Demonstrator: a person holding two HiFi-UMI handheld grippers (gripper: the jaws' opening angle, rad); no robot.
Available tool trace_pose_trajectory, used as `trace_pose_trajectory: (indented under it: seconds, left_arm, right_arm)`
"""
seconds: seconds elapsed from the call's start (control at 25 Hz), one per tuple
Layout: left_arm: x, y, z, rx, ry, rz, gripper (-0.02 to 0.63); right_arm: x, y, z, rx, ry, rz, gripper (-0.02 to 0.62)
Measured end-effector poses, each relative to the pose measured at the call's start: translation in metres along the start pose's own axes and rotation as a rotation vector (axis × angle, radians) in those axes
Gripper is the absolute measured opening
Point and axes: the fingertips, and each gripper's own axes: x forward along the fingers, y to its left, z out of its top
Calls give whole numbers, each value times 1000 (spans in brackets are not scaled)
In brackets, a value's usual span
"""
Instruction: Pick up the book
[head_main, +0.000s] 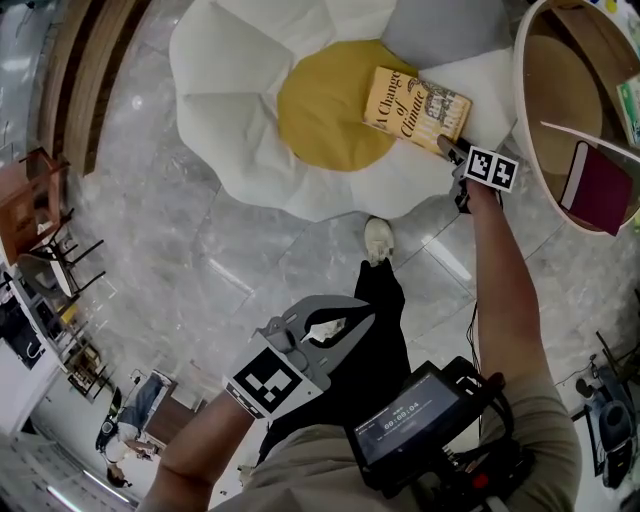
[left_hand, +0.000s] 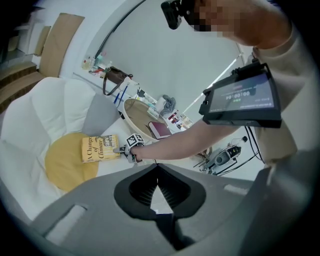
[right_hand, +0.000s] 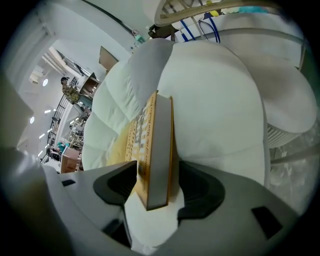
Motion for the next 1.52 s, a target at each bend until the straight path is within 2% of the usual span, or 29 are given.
trace_pose_trajectory:
  seconds: [0.16, 0.32, 0.48, 0.72, 0.88, 1.2, 1.4, 1.52]
  left_arm:
    - [-4, 5, -4, -15, -8, 11, 8]
    - [-5, 5, -10, -24, -14, 13, 8]
    - [-10, 4, -13, -25, -33, 25, 8]
    - [-22, 4, -22, -46, -60, 46, 8]
    - [-28, 1, -22, -60, -76, 57, 8]
    - [-41, 10, -22, -82, -119, 107, 8]
    - [-46, 8, -32, -66, -146, 116, 8]
    - [-63, -4, -27, -43, -168, 116, 8]
  right_arm:
    - [4, 3, 5, 8, -6, -10, 268]
    - [5, 12, 3, 4, -38, -32, 227]
    - [6, 19, -1, 55, -64, -30, 216]
    - [5, 48, 0, 133, -99, 66, 175]
    - [12, 65, 1, 167, -105, 95, 166]
    - [36, 90, 19, 155, -49, 85, 146]
    - [29, 93, 5, 165, -46, 89, 143]
    - [6, 111, 6, 194, -73, 106, 142]
